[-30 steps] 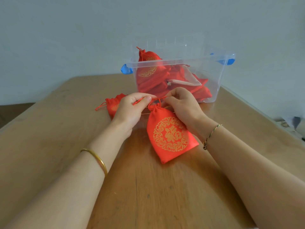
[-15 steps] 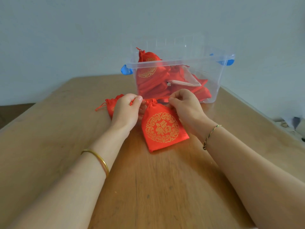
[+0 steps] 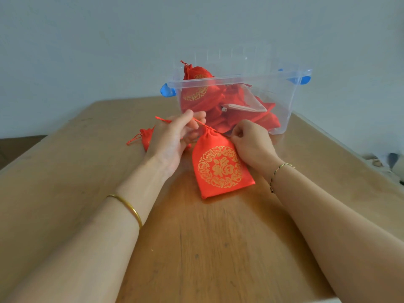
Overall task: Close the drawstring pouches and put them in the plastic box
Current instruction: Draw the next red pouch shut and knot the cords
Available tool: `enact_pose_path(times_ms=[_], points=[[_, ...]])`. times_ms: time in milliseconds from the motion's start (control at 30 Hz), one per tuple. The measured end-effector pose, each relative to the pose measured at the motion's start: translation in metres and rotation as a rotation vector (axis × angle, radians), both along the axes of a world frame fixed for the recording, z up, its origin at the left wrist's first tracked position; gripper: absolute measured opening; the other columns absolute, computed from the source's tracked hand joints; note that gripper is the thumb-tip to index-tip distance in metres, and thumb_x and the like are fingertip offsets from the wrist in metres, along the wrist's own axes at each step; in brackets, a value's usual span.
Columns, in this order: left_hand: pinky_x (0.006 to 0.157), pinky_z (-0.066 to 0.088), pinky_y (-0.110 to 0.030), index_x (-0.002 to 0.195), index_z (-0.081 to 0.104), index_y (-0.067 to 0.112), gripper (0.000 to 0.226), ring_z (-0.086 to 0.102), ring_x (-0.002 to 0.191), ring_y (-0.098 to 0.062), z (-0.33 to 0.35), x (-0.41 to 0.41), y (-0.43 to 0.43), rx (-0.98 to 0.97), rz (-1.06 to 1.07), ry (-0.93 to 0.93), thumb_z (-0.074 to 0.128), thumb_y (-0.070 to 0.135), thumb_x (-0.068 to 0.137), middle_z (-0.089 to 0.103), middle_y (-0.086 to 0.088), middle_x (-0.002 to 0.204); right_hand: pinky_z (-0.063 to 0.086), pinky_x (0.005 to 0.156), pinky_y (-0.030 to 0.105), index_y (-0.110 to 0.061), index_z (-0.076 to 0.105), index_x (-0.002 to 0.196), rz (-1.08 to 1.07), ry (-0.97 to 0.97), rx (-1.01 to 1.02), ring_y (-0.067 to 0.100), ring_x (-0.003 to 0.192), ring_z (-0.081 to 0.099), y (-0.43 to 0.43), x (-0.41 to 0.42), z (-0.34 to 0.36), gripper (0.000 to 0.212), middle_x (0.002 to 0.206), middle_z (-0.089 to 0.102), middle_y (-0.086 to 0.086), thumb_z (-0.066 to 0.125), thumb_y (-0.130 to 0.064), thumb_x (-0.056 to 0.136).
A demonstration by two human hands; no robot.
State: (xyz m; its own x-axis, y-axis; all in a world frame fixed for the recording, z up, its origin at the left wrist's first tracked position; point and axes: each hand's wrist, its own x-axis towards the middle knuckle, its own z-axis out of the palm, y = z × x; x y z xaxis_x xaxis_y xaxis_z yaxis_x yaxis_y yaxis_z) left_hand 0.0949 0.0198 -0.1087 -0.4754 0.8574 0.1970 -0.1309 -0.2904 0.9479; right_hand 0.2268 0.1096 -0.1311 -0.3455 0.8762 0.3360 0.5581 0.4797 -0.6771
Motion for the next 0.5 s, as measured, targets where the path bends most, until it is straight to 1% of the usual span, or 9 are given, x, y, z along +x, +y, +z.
enact_pose_path(times_ms=[67,133,167,233,333,433,500], points=[[0.062,0.045,-0.019,0.058,0.055,0.013,0.035,0.067,0.079,-0.013,0.001,0.002,0.0,0.025,-0.035,-0.019,0.051,0.017,0.092,0.072,-0.002,0.085,0.045,0.076,0.036,-0.012,0.058,0.086,0.003,-0.043,0.013,0.032,0.094,0.056,-0.002,-0.003,-0.002,0.011,0.099,0.064,0.01,0.047,-0.014,0.083],[0.054,0.037,-0.019,0.056,0.062,0.017,0.037,0.066,0.07,-0.011,-0.001,0.002,0.0,-0.013,-0.003,0.077,0.053,0.02,0.092,0.072,0.0,0.076,0.044,0.074,0.035,-0.012,0.058,0.087,-0.015,-0.042,0.007,0.032,0.094,0.057,-0.001,-0.004,-0.003,0.012,0.1,0.064,0.01,0.047,-0.015,0.083],[0.053,0.033,-0.02,0.057,0.064,0.02,0.036,0.065,0.067,-0.011,-0.003,0.001,0.0,-0.043,0.008,0.128,0.054,0.021,0.091,0.071,0.002,0.073,0.043,0.073,0.034,-0.011,0.057,0.088,-0.031,-0.029,0.006,0.031,0.094,0.057,0.0,-0.004,-0.003,0.012,0.1,0.064,0.01,0.046,-0.015,0.083],[0.053,0.029,-0.022,0.067,0.066,0.019,0.024,0.063,0.067,-0.009,-0.007,0.0,0.001,-0.119,-0.007,0.192,0.057,0.021,0.09,0.069,0.003,0.073,0.039,0.071,0.032,-0.011,0.056,0.09,-0.053,-0.007,0.03,0.03,0.094,0.056,0.0,-0.003,-0.003,0.013,0.101,0.063,0.009,0.045,-0.015,0.085],[0.055,0.032,-0.022,0.079,0.069,0.017,0.008,0.061,0.072,-0.009,-0.009,0.002,0.001,-0.229,-0.03,0.32,0.063,0.017,0.085,0.069,0.003,0.073,0.04,0.074,0.035,-0.012,0.055,0.093,-0.045,-0.014,0.133,0.031,0.095,0.055,-0.001,-0.003,-0.001,0.013,0.104,0.06,0.01,0.042,-0.015,0.09],[0.06,0.041,-0.017,0.081,0.07,0.017,0.005,0.061,0.071,-0.007,-0.01,0.007,0.001,-0.298,-0.018,0.446,0.068,0.013,0.081,0.068,0.002,0.073,0.045,0.077,0.039,-0.012,0.055,0.094,0.016,0.0,0.257,0.031,0.095,0.054,-0.006,-0.002,0.004,0.011,0.11,0.056,0.009,0.045,-0.014,0.09],[0.062,0.045,-0.019,0.079,0.07,0.018,0.004,0.061,0.067,-0.008,-0.01,0.009,0.002,-0.318,0.014,0.516,0.071,0.014,0.079,0.067,0.002,0.071,0.047,0.076,0.042,-0.011,0.055,0.093,0.068,0.024,0.353,0.03,0.092,0.054,-0.011,-0.003,0.006,0.01,0.11,0.054,0.008,0.047,-0.012,0.089]])
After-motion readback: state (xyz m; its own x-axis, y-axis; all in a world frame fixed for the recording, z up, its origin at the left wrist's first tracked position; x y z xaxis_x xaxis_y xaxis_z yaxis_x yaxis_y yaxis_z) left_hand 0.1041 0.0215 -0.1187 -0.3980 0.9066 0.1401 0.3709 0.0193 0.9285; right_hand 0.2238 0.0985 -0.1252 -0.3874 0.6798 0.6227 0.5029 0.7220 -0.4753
